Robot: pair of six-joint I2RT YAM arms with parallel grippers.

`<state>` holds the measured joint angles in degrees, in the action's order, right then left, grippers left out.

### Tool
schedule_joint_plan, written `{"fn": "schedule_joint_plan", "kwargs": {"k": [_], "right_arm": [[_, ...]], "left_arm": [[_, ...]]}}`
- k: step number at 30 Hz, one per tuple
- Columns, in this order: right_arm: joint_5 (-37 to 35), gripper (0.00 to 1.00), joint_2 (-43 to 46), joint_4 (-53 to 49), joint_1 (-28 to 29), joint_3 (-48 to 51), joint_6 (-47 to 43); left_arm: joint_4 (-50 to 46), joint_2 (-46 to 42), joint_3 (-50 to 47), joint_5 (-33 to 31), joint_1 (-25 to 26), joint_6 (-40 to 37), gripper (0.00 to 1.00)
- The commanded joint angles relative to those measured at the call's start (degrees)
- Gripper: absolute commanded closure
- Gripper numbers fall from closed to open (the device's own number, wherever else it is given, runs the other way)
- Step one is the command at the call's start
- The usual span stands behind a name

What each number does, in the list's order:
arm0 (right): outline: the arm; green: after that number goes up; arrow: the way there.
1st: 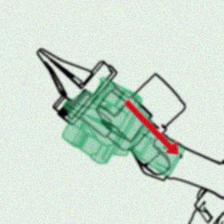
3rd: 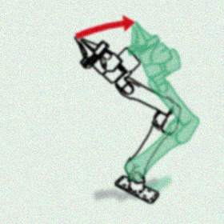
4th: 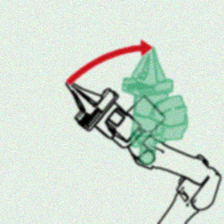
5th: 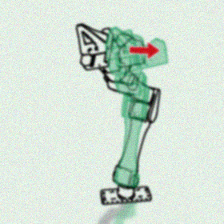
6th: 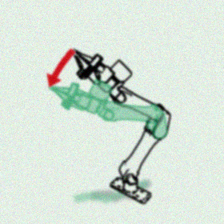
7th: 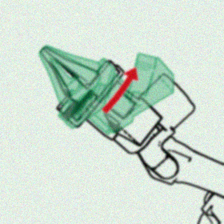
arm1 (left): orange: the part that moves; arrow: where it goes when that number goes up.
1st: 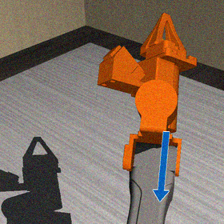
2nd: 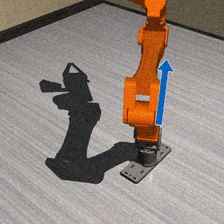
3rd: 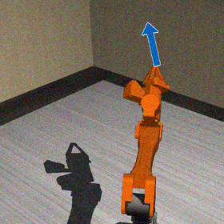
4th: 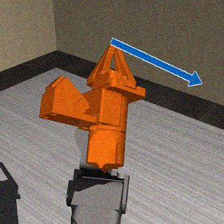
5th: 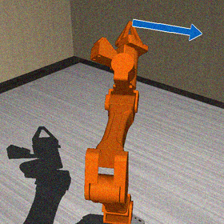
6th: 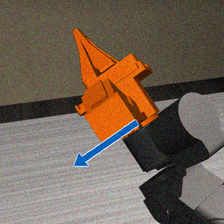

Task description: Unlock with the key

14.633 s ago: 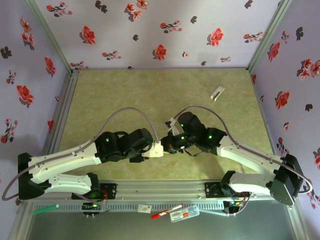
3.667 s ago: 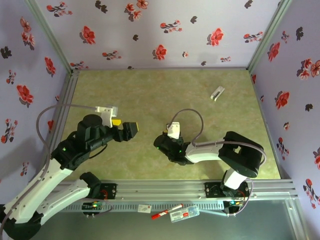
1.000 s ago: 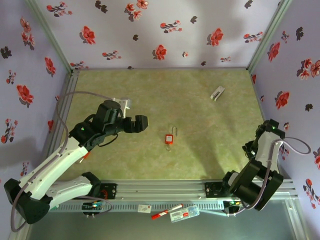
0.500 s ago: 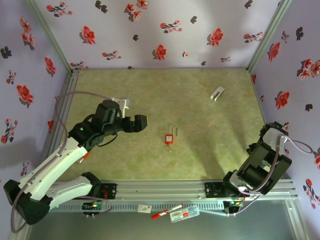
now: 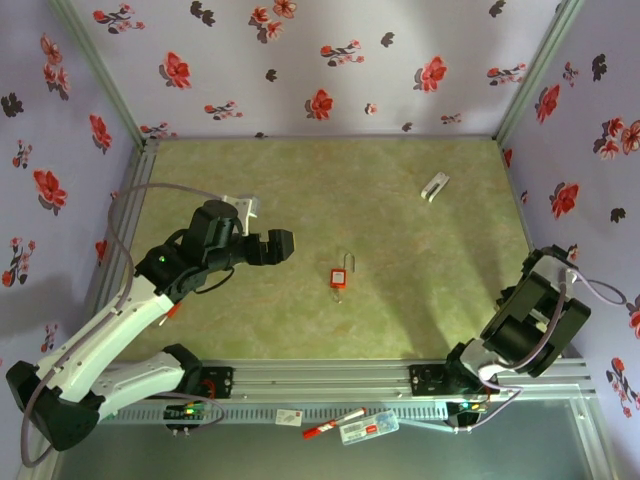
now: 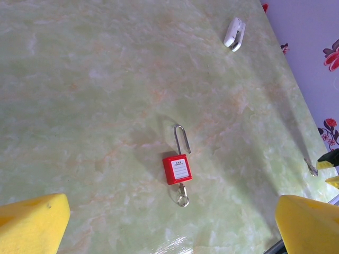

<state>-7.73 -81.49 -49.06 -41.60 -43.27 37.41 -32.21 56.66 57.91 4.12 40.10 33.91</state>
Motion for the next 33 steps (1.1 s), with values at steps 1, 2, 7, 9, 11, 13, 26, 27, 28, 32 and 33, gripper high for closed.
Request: {"fn": "schedule_joint_plan", "kwargs": {"k": [1, 2, 7, 9, 11, 13, 26, 27, 28, 32, 33], "right_arm": [[-0.54, 0.6, -0.75, 1.56, -0.41, 0.45, -0.86], [-0.41, 0.6, -0.82, 1.87, -0.41, 0.51, -0.75], [1.0, 0.6, -1.7, 3.57, -0.41, 1.16, -0.8], [1.48, 0.61, -1.86, 4.21, -0.41, 1.66, -0.76], [1.74, 0.62, -2.0, 4.33, -0.45, 1.91, -0.59], [1.9, 0.63, -2.45, 4.44, -0.41, 2.5, -0.45], [1.99, 0.93, -1.54, 3.41, -0.32, 4.5, 0.21], [2.09, 0.94, -1.27, 3.31, -0.32, 4.59, 0.4], [2.31, 0.96, -0.91, 3.11, -0.32, 4.73, 0.52], [3.1, 0.98, 0.57, 2.34, -0.14, 4.96, 0.79], [3.07, 0.98, 0.7, 1.94, -0.14, 4.8, 1.07]], "left_arm": [[-1.02, 0.46, 0.45, 0.58, -0.59, -0.09, 0.0], [-1.02, 0.54, 0.53, 0.69, -0.53, -0.16, 0.0], [-1.1, 0.99, 0.89, 0.73, -0.6, -0.43, 0.0], [-1.06, 1.13, 0.89, 0.91, -0.61, -0.45, 0.0], [-1.05, 1.22, 0.82, 0.89, -0.58, -0.48, 0.0], [-0.87, 1.35, 0.84, 0.89, -0.63, -0.54, 0.0], [0.03, 1.59, 0.28, 1.14, -0.6, -0.79, 0.01], [0.12, 1.56, 0.19, 1.08, -0.62, -0.78, 0.01], [0.29, 1.54, 0.02, 1.16, -0.63, -0.83, 0.01], [1.15, 1.33, -0.59, 1.29, -0.59, -0.72, 0.01], [1.19, 1.28, -0.68, 1.24, -0.62, -0.74, 0.01]]}}
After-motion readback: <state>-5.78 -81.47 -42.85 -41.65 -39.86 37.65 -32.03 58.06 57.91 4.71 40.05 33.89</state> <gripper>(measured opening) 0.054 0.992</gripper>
